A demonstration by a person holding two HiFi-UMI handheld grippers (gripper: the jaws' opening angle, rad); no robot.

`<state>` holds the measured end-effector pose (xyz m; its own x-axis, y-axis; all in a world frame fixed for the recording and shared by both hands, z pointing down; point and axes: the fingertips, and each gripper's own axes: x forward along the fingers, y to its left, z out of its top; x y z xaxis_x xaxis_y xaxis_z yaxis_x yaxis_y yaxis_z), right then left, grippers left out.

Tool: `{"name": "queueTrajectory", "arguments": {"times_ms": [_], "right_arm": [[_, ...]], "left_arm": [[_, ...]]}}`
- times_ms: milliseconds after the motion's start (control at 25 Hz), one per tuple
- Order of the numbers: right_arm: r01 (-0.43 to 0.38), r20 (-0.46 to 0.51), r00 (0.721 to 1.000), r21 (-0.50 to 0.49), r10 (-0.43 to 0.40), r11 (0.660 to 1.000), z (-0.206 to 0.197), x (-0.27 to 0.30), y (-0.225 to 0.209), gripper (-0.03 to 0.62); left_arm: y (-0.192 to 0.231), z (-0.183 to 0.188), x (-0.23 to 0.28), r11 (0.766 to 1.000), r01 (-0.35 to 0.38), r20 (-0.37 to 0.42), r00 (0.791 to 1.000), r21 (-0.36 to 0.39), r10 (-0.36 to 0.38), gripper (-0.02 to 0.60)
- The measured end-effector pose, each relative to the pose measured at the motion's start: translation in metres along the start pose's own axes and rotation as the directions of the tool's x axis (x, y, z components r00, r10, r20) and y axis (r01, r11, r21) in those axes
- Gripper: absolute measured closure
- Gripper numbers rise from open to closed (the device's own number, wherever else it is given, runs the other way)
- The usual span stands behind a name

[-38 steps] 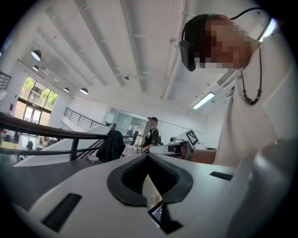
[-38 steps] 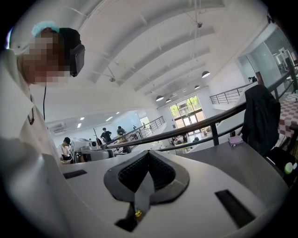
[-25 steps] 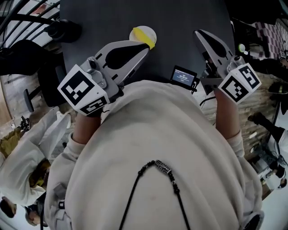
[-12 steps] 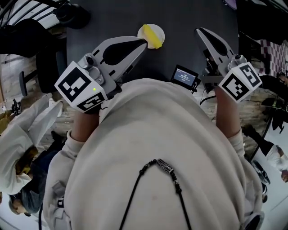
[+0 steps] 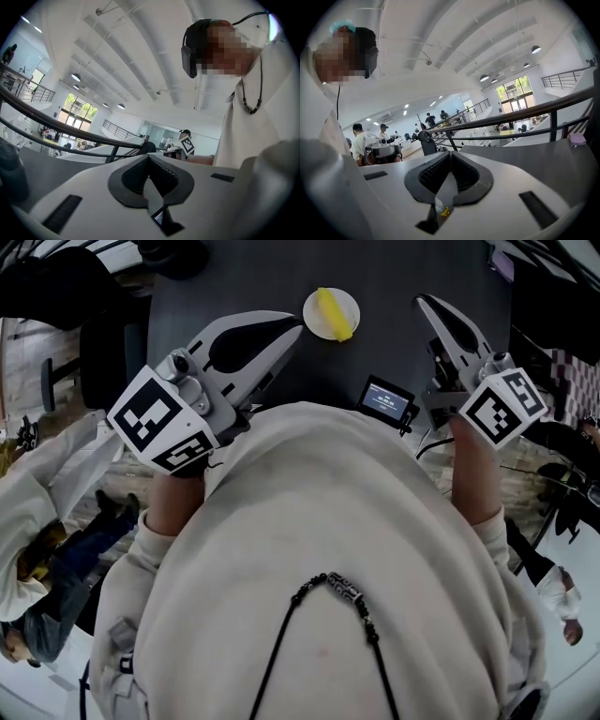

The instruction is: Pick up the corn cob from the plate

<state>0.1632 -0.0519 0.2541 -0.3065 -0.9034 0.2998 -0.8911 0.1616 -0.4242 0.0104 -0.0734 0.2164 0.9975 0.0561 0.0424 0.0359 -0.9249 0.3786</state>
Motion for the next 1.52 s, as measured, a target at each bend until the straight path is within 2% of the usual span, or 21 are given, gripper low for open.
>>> {"name": "queueTrajectory", "arguments": {"times_ms": [640, 800, 1280, 1520], "right_arm": [[-0.025, -0.118, 0.993, 0.006, 0.026, 1.000, -0.038, 0.039, -0.021, 0.563], [-0.033, -0.160, 0.987, -0.022, 0.029, 0.999, -0.051, 0.055, -0.026, 0.541], [-0.036, -0.259, 0.965, 0.024, 0.041, 0.999, -0.109, 0.098, -0.055, 0.472], [-0.026, -0.301, 0.953, 0.059, 0.043, 0.998, -0.140, 0.109, -0.080, 0.447]], "left_arm": [[0.014, -0.024, -0.031, 0.990, -0.132, 0.011, 0.991, -0.057, 0.132, 0.578], [0.014, -0.029, -0.043, 0.983, -0.172, 0.009, 0.985, -0.069, 0.173, 0.580], [0.017, -0.040, -0.083, 0.947, -0.304, -0.024, 0.953, -0.101, 0.303, 0.578], [0.019, -0.061, -0.103, 0.917, -0.369, -0.063, 0.929, -0.151, 0.364, 0.580]]}}
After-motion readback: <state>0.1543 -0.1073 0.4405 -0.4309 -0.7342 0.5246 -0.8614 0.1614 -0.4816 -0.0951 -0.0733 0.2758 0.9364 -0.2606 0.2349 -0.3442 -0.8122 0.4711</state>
